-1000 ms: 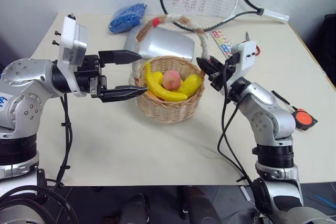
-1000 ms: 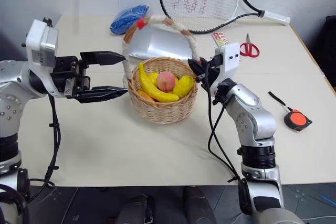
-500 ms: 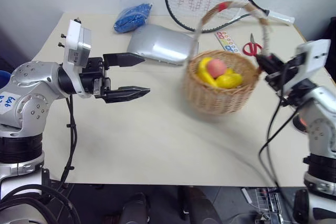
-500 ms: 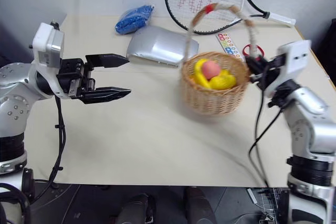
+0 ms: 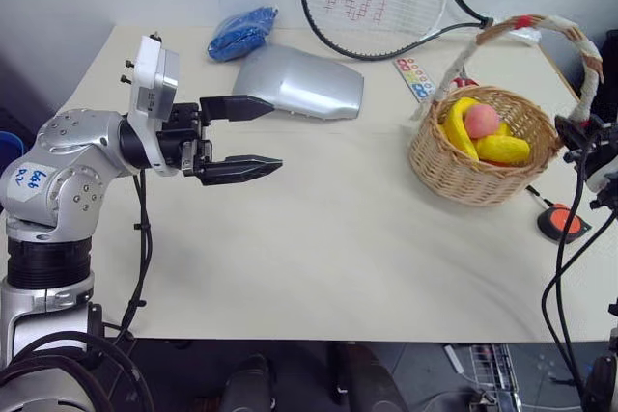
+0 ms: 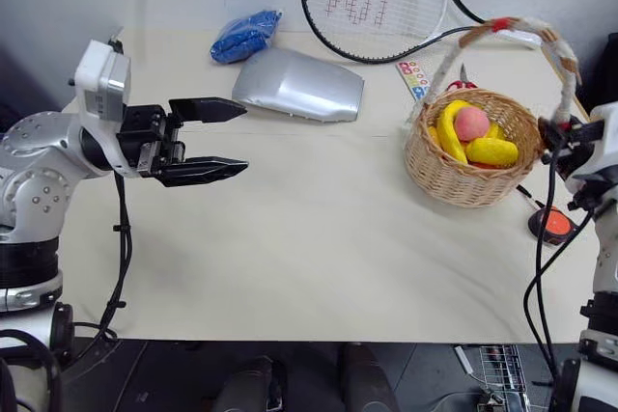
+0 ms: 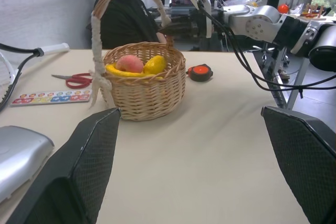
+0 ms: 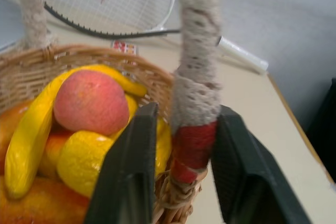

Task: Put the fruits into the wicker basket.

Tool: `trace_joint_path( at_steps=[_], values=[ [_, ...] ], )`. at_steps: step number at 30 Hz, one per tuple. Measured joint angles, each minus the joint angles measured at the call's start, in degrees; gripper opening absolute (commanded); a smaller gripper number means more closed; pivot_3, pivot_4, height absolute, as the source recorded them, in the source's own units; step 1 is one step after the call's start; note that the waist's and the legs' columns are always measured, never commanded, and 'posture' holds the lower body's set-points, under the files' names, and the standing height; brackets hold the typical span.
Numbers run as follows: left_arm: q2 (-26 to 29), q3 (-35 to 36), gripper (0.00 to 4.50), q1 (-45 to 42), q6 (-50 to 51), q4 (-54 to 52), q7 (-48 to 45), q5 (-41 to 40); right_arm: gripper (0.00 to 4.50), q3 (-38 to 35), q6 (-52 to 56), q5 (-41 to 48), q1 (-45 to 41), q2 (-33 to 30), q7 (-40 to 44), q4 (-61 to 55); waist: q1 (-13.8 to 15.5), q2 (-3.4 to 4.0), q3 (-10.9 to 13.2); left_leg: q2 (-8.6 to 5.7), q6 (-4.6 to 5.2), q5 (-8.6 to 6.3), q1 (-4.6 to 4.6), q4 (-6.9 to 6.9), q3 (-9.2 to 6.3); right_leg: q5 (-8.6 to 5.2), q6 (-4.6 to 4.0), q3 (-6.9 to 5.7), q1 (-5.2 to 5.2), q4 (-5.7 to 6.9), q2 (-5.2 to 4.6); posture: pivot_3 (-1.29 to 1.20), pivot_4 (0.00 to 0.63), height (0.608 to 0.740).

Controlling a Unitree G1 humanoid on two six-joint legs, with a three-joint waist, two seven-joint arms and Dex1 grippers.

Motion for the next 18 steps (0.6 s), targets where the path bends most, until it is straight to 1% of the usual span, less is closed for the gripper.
trace_joint_path(
  at_steps=[3,5,6,7,9,12,13,16,18],
  values=[
    [-0.1,0.0,4.50,-0.7,0.3,0.2,-0.2,-0.2,3.32,-1.3,2.2,2.8,3.8,-0.4,3.9,-1.5,0.2,0.01,0.0,0.00,0.00,0.00,0.00,0.01,0.00,0.00,0.01,0.00,0.01,0.02,0.00,0.00,0.150,0.740],
    [-0.1,0.0,4.50,-1.0,0.6,0.5,-0.6,-0.3,3.97,-3.3,4.7,4.8,7.5,-3.6,7.7,-3.0,0.3,0.24,0.0,-0.03,0.01,0.00,0.00,0.01,0.01,0.00,0.01,0.00,0.01,0.01,-0.01,0.00,0.150,0.740],
    [-0.1,0.1,4.50,-1.0,0.7,0.8,-0.8,-0.3,4.37,-4.9,6.0,5.6,9.0,-5.6,9.4,-3.2,0.4,0.29,0.0,-0.04,0.01,0.00,0.00,0.01,0.00,0.00,0.01,0.00,0.01,0.00,-0.01,0.00,0.150,0.740],
    [0.0,0.1,4.50,-0.9,0.8,1.2,-0.9,-0.3,4.49,-6.9,7.7,6.7,10.6,-7.8,11.4,-3.4,0.4,0.30,-0.1,-0.03,0.01,0.00,0.01,0.01,0.00,0.00,0.01,0.00,0.03,-0.02,0.00,0.00,0.150,0.740],
    [0.2,0.1,4.50,-0.5,0.9,2.2,-1.6,-0.3,4.49,-11.4,12.5,9.3,14.2,-12.7,15.9,-3.4,0.4,0.30,-0.1,-0.03,0.01,0.00,0.08,0.01,0.00,0.00,0.01,0.01,0.11,-0.04,0.04,0.00,0.150,0.740],
    [1.3,0.5,4.50,0.7,0.7,3.6,-3.3,-0.2,4.49,-19.0,23.0,13.0,20.8,-21.8,26.6,-0.5,0.4,0.31,-0.1,0.00,0.03,-0.02,0.21,-0.02,-0.06,0.00,0.01,-0.01,0.31,-0.18,0.13,0.00,0.150,0.740],
    [1.5,0.8,4.50,0.8,0.6,4.4,-3.6,-0.1,4.49,-21.5,25.4,13.6,22.4,-23.8,29.9,0.7,0.2,0.31,-0.1,0.00,0.07,-0.04,0.32,-0.03,-0.04,0.01,0.01,0.01,0.44,-0.25,0.25,0.00,0.150,0.740],
    [2.0,1.2,4.50,1.2,0.1,4.9,-4.6,0.2,4.49,-27.7,30.5,14.1,26.4,-27.9,38.7,4.3,0.0,0.27,0.0,0.02,0.41,-0.28,0.84,-0.18,-0.04,0.00,0.02,0.04,1.00,-0.43,0.55,0.00,0.150,0.740],
    [2.6,1.6,4.50,1.2,-0.2,5.3,-5.2,0.3,4.49,-30.5,32.0,14.0,27.7,-29.0,42.4,5.4,-0.1,0.27,0.0,0.08,0.40,-0.37,1.07,-0.19,-0.03,-0.01,0.02,0.09,1.23,-0.48,0.65,0.00,0.150,0.740]
  ],
)
